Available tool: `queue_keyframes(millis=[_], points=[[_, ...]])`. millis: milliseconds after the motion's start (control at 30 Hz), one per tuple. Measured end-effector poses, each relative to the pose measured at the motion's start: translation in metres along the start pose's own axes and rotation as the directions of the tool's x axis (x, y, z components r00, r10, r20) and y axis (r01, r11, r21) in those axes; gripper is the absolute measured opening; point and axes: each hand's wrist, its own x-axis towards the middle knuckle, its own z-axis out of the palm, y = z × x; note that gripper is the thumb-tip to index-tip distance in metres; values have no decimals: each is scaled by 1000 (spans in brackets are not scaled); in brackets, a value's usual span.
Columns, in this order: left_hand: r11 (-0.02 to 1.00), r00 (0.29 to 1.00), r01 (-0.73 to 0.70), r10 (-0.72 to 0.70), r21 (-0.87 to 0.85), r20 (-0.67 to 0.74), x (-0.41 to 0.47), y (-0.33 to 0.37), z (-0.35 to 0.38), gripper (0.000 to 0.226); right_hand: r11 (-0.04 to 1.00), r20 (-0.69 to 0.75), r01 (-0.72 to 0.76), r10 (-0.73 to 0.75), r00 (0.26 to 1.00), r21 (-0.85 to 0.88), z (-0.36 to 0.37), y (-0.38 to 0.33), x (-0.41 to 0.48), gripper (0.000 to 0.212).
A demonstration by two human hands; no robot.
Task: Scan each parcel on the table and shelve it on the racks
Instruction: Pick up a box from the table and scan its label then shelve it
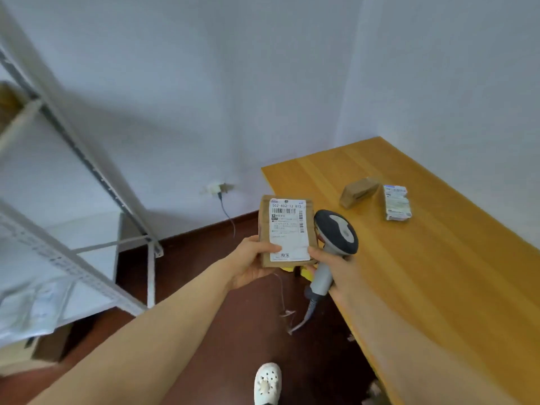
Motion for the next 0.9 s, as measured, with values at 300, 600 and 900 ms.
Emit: queue_keyframes(millis=[300, 600, 900], points=[[929, 870, -294, 161, -227, -466, -153, -18, -150, 50, 981, 256, -83, 126, 958, -175, 168, 93, -65, 42], [852, 593, -503, 218, -145, -775, -315, -30, -331, 41, 937, 435, -56, 212, 875, -345, 369, 221, -163, 44], [821, 341, -571, 253, 14, -906, -425, 1, -491, 58, 928, 562, 9, 219, 798, -374, 536, 293, -240, 25]])
